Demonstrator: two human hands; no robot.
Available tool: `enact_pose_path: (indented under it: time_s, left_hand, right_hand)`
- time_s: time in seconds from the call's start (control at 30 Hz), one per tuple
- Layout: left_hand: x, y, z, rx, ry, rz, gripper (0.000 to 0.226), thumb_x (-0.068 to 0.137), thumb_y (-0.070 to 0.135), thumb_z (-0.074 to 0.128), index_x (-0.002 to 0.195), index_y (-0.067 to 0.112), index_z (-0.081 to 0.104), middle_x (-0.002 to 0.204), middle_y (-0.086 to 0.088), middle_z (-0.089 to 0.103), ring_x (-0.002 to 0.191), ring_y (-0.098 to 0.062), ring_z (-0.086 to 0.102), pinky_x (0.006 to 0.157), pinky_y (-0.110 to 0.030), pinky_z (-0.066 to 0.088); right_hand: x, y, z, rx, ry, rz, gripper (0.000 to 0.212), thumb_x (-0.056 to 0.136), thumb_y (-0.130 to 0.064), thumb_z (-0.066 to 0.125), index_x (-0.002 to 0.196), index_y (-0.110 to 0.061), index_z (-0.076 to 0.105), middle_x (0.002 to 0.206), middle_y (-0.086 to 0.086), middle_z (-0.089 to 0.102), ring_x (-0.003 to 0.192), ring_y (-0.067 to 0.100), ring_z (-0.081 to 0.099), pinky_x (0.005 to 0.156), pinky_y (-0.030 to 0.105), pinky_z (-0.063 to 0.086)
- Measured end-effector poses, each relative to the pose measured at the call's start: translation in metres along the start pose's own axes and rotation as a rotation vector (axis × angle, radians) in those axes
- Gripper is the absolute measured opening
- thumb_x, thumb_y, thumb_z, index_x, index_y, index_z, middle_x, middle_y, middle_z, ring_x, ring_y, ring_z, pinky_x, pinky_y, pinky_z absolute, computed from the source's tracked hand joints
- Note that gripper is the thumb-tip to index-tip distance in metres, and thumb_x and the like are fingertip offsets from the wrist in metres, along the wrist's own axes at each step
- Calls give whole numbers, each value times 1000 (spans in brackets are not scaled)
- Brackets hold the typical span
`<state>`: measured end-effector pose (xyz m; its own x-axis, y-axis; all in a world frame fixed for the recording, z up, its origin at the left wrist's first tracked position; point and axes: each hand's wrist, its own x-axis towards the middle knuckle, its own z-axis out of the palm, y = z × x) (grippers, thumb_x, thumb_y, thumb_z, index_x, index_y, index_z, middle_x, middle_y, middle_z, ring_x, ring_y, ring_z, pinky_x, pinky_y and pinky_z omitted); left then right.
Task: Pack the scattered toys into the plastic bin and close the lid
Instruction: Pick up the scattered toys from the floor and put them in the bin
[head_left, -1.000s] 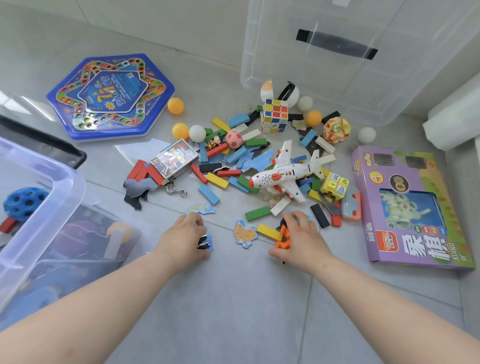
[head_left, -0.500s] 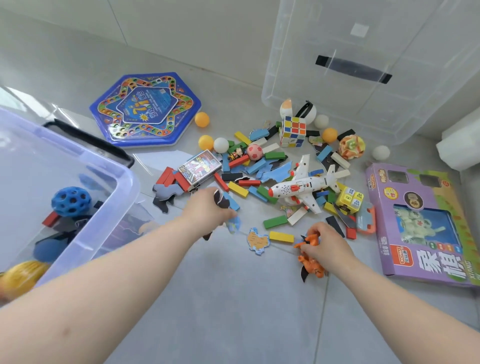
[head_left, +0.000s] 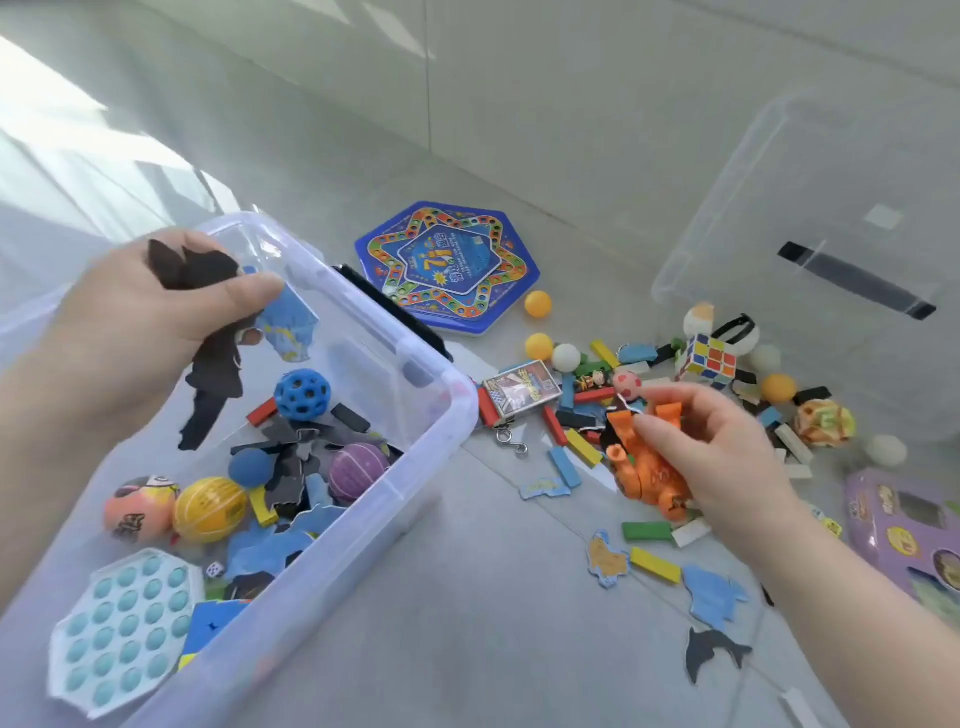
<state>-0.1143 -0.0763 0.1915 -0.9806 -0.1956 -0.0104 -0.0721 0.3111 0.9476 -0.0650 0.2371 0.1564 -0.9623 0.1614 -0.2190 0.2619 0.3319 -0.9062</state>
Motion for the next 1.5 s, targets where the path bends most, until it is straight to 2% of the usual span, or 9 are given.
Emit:
enact_pose_path:
  time_s: [0.23, 0.4, 0.57, 0.73, 0.83, 0.97, 1.13, 1.33, 1.5]
  left_hand:
    - [-5, -74, -30, 167, 94, -319, 24, 79, 7, 67, 69, 21, 51, 73, -9, 51, 46, -14, 55, 32, -10, 42]
    - [-8, -113, -27, 312, 38, -405, 18, 77, 14, 71, 88, 13, 58, 75, -3, 55, 70, -23, 53, 54, -22, 39]
    - [-12, -113, -37, 334, 27, -399, 38, 85, 14, 62, 121, 10, 56, 128, -7, 55, 124, -21, 46, 92, -28, 33]
    - [-16, -66, -25, 301, -42, -196, 13, 88, 14, 57, 96, 22, 63, 98, 1, 67, 90, -10, 56, 80, -15, 37]
    - [-19, -33, -1, 274, -181, -17, 24, 85, 14, 60, 73, 35, 59, 62, 23, 67, 66, 8, 61, 60, 0, 43]
    - [-28, 16, 44, 278, -362, 203, 32, 83, 8, 63, 69, 37, 56, 56, 39, 60, 60, 19, 57, 61, 7, 39]
    - [-57, 51, 130, 367, -710, 404, 6, 72, 32, 60, 71, 38, 61, 65, 20, 66, 71, 11, 57, 68, -2, 42]
    - [-99, 2, 263, 926, -1161, 432, 29, 91, 30, 47, 116, 20, 57, 115, 2, 61, 108, -16, 55, 90, -29, 44]
    - [-116, -76, 306, 1155, -1111, 267, 51, 91, 23, 46, 138, 14, 31, 143, -8, 33, 130, -27, 36, 104, -37, 34]
  right_hand:
    - [9, -96, 116, 297, -282, -131, 17, 85, -6, 62, 80, -19, 51, 65, 0, 58, 50, 13, 64, 37, 24, 47]
    - [-6, -74, 189, -496, -444, -377, 20, 89, -19, 54, 108, -14, 55, 107, 4, 61, 100, 17, 60, 82, 30, 47]
    - [0, -69, 173, -634, -562, -356, 40, 92, -22, 49, 131, -16, 45, 137, 4, 45, 123, 21, 44, 97, 26, 35]
    - [-9, -59, 138, -284, -327, -509, 25, 90, -10, 47, 106, -12, 66, 102, -4, 66, 94, 8, 57, 84, 13, 43]
    - [-11, -36, 91, -350, -112, -687, 28, 82, -15, 43, 93, -6, 68, 84, -12, 56, 75, -2, 49, 72, 2, 37]
    - [-7, 20, 6, -816, -128, -292, 33, 92, -13, 47, 125, -19, 49, 94, -16, 53, 58, 2, 48, 52, 14, 33]
    - [-15, 132, -77, -786, 143, 220, 29, 88, -4, 51, 116, -5, 58, 121, 14, 58, 112, 30, 50, 85, 32, 38]
    - [-53, 206, -119, -841, 234, 396, 41, 82, -7, 59, 123, -4, 55, 135, 19, 45, 127, 35, 36, 104, 34, 23]
    - [-56, 228, -130, -877, 204, 456, 55, 82, -23, 64, 132, -12, 45, 141, 16, 40, 133, 31, 32, 107, 33, 21]
